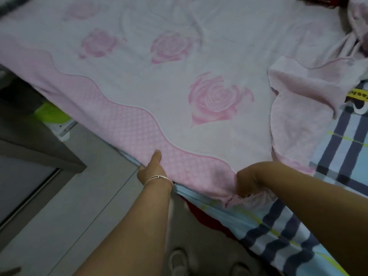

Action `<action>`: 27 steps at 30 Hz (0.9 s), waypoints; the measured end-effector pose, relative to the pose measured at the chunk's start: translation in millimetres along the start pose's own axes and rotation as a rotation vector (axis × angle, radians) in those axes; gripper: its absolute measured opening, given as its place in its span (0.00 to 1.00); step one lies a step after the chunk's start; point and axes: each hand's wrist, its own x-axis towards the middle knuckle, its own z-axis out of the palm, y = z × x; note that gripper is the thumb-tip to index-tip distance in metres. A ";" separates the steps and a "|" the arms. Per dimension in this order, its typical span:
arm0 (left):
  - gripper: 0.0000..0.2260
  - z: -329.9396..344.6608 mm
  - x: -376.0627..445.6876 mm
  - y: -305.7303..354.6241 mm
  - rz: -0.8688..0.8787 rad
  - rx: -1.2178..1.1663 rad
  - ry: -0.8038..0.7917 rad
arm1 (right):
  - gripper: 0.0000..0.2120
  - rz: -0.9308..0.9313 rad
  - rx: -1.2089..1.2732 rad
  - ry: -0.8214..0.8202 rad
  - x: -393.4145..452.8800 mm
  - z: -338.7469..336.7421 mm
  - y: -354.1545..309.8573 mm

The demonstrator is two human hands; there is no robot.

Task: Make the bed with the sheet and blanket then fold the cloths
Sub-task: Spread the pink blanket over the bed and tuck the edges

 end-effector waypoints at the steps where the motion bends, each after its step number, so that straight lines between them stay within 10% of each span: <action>1: 0.10 -8.9 -2.9 -1.6 0.024 0.005 0.020 | 0.19 -0.020 -0.035 -0.014 -3.1 3.1 -1.3; 9: 0.16 -57.4 -6.7 -20.3 -0.050 0.027 -0.031 | 0.07 -0.076 -0.109 -0.047 -13.9 25.6 5.2; 18: 0.18 -85.7 -17.7 -36.3 -0.021 0.422 0.158 | 0.21 -0.108 -0.170 0.004 -17.0 71.4 10.3; 20: 0.18 -94.2 -24.3 -43.0 0.124 0.965 0.157 | 0.21 -0.115 -0.096 0.007 -19.1 83.4 12.5; 24: 0.21 -96.0 -35.1 -51.3 0.149 0.916 0.220 | 0.07 -0.180 0.029 0.044 -28.7 93.3 19.2; 27: 0.15 -77.6 -70.0 -75.0 0.550 1.099 -0.092 | 0.08 -0.239 0.173 0.051 -41.0 97.3 27.8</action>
